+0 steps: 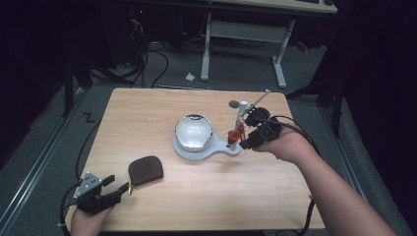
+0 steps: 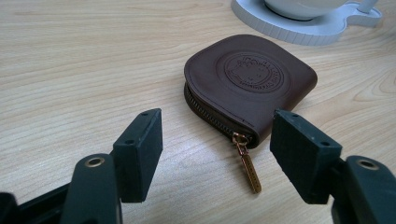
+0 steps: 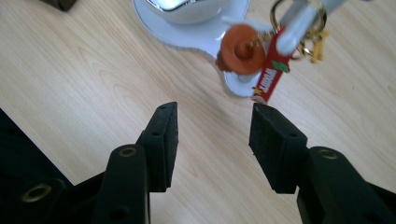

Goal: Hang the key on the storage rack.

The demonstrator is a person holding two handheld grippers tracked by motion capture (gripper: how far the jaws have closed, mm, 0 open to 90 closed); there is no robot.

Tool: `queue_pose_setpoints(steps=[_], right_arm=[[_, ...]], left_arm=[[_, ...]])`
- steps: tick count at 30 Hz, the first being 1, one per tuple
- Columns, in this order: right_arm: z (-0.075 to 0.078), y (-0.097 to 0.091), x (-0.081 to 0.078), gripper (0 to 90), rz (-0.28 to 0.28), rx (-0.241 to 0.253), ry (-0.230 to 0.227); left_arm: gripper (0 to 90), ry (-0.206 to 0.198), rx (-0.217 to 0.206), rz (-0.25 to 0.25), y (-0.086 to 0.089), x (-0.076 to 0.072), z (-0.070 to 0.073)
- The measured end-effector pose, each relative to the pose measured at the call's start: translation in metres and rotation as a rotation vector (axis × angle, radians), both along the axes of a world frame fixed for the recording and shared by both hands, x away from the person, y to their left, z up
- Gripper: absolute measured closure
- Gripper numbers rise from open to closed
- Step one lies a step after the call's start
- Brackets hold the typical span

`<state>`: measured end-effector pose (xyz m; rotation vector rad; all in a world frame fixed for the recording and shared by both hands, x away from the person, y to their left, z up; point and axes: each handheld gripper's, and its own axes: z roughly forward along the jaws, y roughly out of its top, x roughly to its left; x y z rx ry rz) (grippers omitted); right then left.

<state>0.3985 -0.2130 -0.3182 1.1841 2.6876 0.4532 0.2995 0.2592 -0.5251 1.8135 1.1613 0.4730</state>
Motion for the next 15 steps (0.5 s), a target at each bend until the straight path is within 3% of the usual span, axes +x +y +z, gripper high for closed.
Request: queue_pose_setpoints(steps=[8, 15], right_arm=[[-0.028, -0.023, -0.012, 53.8, -0.038, 0.003, 0.028], [-0.061, -0.041, -0.02, 54.0, -0.067, -0.002, 0.048]], left_arm=[[34.9, 0.002, 0.004, -0.004, -0.002, 0.0, 0.0], [35.0, 0.004, 0.003, -0.005, -0.003, -0.001, 0.0]])
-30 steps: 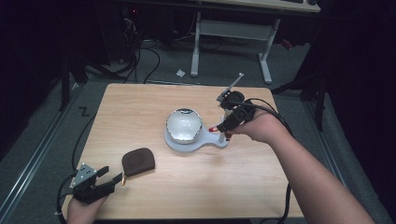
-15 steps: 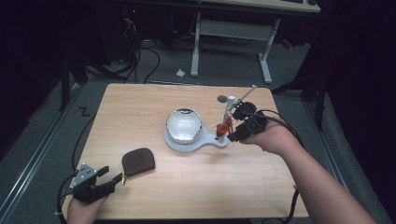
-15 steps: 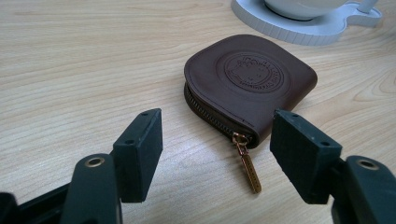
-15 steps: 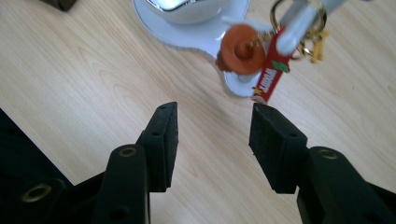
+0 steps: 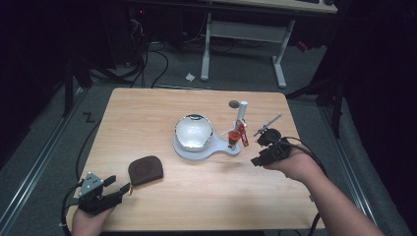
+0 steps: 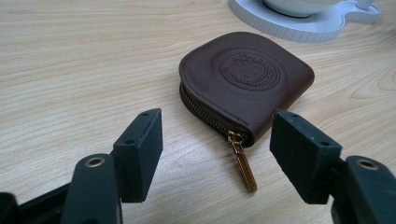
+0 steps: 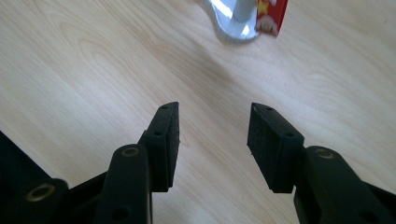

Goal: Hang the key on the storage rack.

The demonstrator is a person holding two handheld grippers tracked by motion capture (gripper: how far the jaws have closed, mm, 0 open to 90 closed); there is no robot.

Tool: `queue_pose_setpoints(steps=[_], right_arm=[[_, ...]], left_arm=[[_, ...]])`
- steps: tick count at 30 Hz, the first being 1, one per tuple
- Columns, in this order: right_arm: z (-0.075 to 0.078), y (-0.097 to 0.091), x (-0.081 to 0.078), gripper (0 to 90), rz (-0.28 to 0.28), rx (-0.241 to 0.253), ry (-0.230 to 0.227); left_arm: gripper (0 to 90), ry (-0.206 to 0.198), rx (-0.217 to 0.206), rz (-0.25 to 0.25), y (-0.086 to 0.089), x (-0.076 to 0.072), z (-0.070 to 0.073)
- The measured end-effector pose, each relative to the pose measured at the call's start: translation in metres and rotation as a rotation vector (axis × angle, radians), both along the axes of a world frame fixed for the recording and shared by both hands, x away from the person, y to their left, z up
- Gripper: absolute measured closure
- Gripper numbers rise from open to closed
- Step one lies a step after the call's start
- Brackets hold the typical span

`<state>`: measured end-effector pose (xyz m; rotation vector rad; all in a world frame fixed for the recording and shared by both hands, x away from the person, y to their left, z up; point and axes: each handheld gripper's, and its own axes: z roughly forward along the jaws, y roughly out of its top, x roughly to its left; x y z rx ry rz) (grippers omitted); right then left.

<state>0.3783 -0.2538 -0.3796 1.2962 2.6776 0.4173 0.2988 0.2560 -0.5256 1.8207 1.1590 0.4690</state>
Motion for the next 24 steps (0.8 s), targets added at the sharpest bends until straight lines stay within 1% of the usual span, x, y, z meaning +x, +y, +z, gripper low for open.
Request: queue_pose_setpoints(steps=[1, 2, 3, 5, 6, 7, 9, 11, 12, 15, 17, 18, 20, 23, 24], right_arm=[[-0.005, -0.002, -0.002, 53.8, -0.013, 0.003, 0.002], [-0.011, -0.004, -0.003, 53.7, -0.007, -0.003, 0.002], [-0.016, -0.005, -0.005, 53.6, -0.015, -0.005, 0.003], [-0.025, -0.009, -0.007, 53.5, -0.013, -0.01, -0.003], [-0.031, -0.011, -0.009, 53.1, -0.018, -0.009, -0.007], [-0.036, -0.012, -0.011, 52.6, -0.013, -0.021, -0.019], [-0.045, -0.014, -0.015, 51.7, -0.014, -0.028, -0.03], [-0.055, -0.016, -0.02, 51.6, -0.005, -0.038, -0.067], [-0.058, -0.017, -0.022, 51.6, -0.01, -0.034, -0.076], [-0.072, -0.022, -0.03, 51.2, -0.032, -0.003, -0.116], [-0.082, -0.025, -0.037, 51.0, -0.042, 0.014, -0.155], [-0.085, -0.025, -0.039, 50.8, -0.043, 0.022, -0.165], [-0.094, -0.028, -0.047, 50.5, -0.06, 0.044, -0.209], [-0.106, -0.032, -0.056, 50.2, -0.09, 0.088, -0.271], [-0.11, -0.033, -0.06, 50.2, -0.102, 0.096, -0.292]], left_arm=[[35.1, -0.001, 0.001, -0.001, 0.0, 0.0, 0.0], [35.1, 0.0, 0.002, -0.001, 0.0, 0.0, 0.0], [35.0, 0.0, 0.003, -0.001, -0.001, 0.0, 0.0], [35.0, 0.0, 0.003, -0.002, -0.001, 0.0, 0.0], [35.0, 0.0, 0.003, -0.003, -0.002, 0.0, 0.0], [35.1, 0.0, 0.007, -0.004, -0.002, 0.0, 0.0], [35.2, 0.001, 0.008, -0.006, -0.003, 0.0, 0.0], [35.6, 0.004, 0.01, -0.009, -0.005, 0.0, 0.0], [35.6, 0.003, 0.011, -0.011, -0.006, 0.0, 0.0], [35.7, -0.001, 0.026, -0.016, -0.009, -0.001, 0.0], [36.0, -0.004, 0.028, -0.017, -0.01, -0.001, 0.001], [36.0, -0.006, 0.036, -0.023, -0.011, -0.001, 0.001], [35.6, -0.014, 0.051, -0.024, -0.014, -0.001, 0.003], [35.3, -0.017, 0.051, -0.031, -0.017, 0.001, 0.005], [35.2, -0.024, 0.059, -0.035, -0.018, 0.001, 0.006]])
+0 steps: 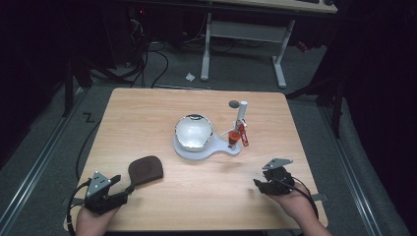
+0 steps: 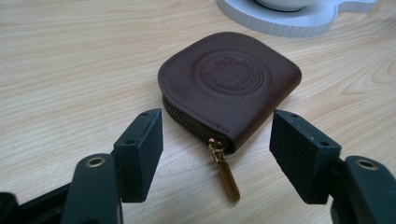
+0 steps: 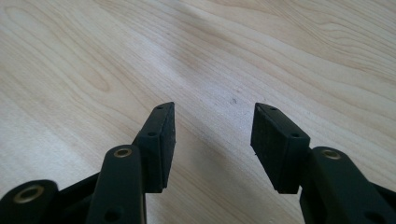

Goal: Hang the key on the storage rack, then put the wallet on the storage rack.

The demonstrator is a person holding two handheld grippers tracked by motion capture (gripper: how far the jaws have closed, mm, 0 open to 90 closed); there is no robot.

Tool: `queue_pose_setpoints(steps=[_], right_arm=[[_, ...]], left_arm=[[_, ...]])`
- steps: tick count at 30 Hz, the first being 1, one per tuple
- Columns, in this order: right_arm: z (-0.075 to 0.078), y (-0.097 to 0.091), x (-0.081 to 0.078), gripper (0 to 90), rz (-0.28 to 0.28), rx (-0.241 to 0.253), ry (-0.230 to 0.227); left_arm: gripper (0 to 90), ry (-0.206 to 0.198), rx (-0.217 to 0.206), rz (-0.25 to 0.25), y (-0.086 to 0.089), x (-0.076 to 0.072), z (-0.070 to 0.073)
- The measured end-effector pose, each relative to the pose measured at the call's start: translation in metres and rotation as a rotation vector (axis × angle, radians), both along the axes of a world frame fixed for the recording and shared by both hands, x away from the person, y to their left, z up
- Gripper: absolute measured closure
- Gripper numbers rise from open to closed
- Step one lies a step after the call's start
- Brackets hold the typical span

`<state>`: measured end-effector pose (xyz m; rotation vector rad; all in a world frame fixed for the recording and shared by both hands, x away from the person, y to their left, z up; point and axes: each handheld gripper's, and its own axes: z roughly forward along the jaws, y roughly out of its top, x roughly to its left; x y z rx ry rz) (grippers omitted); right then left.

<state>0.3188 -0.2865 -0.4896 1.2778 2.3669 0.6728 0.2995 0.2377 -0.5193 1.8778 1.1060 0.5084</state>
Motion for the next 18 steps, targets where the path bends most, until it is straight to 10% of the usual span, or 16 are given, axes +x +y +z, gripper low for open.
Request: queue_pose_setpoints(steps=[9, 18], right_arm=[[-0.032, -0.016, -0.02, 49.4, -0.101, 0.192, -0.137], [-0.034, -0.039, -0.032, 50.0, -0.132, 0.23, -0.168]], left_arm=[[34.7, -0.056, 0.038, -0.025, -0.011, 0.001, 0.007], [38.8, -0.087, 0.086, -0.036, -0.024, 0.009, 0.01]])
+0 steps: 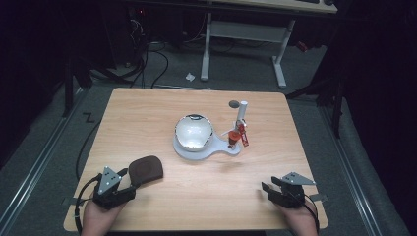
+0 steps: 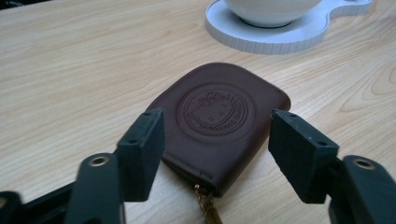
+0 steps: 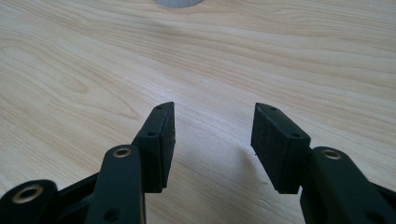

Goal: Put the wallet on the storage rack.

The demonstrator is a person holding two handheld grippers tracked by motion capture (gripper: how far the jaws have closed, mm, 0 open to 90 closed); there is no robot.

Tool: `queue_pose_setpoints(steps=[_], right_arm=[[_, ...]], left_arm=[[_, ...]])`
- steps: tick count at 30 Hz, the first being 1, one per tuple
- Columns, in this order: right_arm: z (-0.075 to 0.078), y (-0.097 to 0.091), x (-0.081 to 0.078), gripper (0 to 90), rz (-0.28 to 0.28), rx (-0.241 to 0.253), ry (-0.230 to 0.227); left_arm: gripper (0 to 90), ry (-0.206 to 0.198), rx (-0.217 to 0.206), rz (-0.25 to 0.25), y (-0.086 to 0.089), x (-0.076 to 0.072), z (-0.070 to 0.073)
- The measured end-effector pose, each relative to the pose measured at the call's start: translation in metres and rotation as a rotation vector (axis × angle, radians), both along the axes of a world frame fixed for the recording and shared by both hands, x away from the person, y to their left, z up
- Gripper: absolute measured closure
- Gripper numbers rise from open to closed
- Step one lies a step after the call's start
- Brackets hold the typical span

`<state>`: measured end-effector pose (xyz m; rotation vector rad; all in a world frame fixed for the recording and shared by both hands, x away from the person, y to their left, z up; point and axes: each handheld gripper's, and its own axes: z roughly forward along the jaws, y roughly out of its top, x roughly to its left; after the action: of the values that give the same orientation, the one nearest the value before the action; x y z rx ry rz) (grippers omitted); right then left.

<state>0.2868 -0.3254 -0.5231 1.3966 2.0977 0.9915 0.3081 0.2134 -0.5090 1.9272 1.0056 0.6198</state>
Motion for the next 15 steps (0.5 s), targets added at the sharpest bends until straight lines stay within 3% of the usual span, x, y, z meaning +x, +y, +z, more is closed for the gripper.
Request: queue_pose_setpoints(steps=[6, 13, 15], right_arm=[[-0.001, -0.003, 0.0, 50.3, -0.014, 0.041, 0.013], [-0.001, 0.002, 0.001, 50.6, 0.011, 0.038, 0.017], [-0.002, 0.003, 0.0, 50.6, 0.013, 0.038, 0.024]], left_arm=[[42.3, 0.009, 0.092, -0.037, -0.009, 0.006, -0.009], [45.1, -0.003, 0.195, -0.073, -0.021, 0.009, -0.016], [45.8, -0.013, 0.205, -0.069, -0.022, 0.008, -0.017]])
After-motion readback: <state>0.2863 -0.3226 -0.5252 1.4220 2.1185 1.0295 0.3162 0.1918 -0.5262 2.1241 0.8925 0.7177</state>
